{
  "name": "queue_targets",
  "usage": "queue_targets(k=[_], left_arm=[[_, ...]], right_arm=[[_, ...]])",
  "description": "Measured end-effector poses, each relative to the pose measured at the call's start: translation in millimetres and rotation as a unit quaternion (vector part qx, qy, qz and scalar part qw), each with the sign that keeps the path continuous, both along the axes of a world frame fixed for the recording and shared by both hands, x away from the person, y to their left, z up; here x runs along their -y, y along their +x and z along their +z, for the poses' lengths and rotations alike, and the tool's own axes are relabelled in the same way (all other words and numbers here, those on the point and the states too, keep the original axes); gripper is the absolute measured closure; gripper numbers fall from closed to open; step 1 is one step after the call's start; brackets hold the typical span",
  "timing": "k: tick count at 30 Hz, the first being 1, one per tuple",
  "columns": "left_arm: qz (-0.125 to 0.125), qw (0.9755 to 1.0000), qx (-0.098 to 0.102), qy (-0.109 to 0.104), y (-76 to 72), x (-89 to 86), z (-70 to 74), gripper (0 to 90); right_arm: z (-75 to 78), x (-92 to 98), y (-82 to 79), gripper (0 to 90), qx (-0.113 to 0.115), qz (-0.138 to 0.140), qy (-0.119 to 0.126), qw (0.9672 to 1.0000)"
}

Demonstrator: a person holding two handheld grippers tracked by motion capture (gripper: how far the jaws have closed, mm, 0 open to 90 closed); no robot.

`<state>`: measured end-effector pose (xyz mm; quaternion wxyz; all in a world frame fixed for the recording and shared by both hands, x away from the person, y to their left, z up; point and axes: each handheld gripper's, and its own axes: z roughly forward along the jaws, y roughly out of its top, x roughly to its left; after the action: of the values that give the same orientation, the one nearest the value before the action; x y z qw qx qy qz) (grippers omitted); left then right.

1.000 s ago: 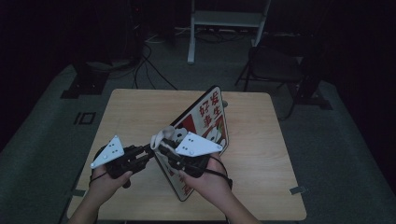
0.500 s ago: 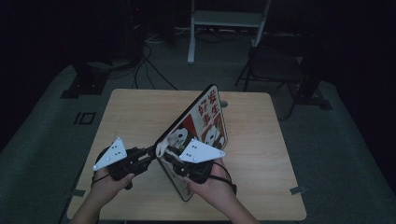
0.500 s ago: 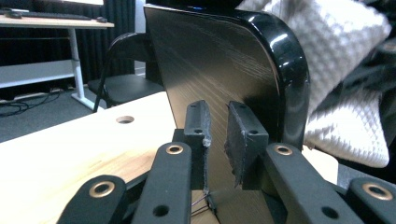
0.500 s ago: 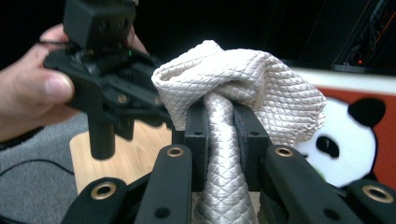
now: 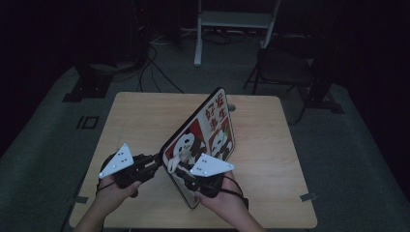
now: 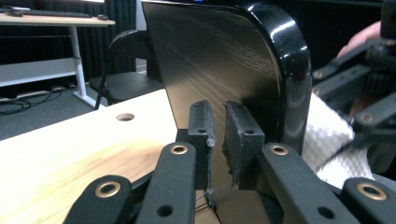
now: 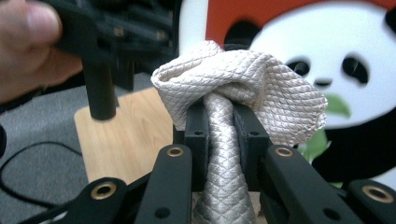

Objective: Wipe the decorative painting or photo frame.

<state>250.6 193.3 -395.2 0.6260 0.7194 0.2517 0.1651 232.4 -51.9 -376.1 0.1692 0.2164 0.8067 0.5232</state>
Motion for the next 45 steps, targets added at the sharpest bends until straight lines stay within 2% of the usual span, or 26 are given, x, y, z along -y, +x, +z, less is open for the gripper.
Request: queue_targets(k=[12,24,31,39,44,45], left_arm=[[0.002,1.0000,-0.001,0.005,-2.6,2.8,-0.7,82.6],[0.003,0.9999,-0.001,0.011,-3.2,4.5,-1.3,84.4],[0.002,0.9999,0.000,0.010,-3.5,5.4,-1.1,84.3],[0.002,1.0000,0.001,0.010,-3.7,5.9,-1.2,84.3],[0.002,1.0000,0.002,0.006,-3.4,6.1,-1.8,83.0],[0.000,1.0000,0.001,0.006,-3.4,6.1,-1.8,83.1]], right_arm=[[-22.0,7.1,-3.6,78.1,-0.029,0.000,-0.021,0.9994],[-45.3,12.4,-6.0,78.1,-0.060,0.000,-0.046,0.9972],[-63.5,16.1,-6.4,78.1,-0.086,0.005,-0.081,0.9930],[-79.9,19.5,-7.1,78.1,-0.107,0.004,-0.092,0.9900],[-94.0,21.9,-6.6,78.1,-0.125,0.001,-0.111,0.9860],[-95.7,22.5,-6.6,78.1,-0.130,0.000,-0.107,0.9857]])
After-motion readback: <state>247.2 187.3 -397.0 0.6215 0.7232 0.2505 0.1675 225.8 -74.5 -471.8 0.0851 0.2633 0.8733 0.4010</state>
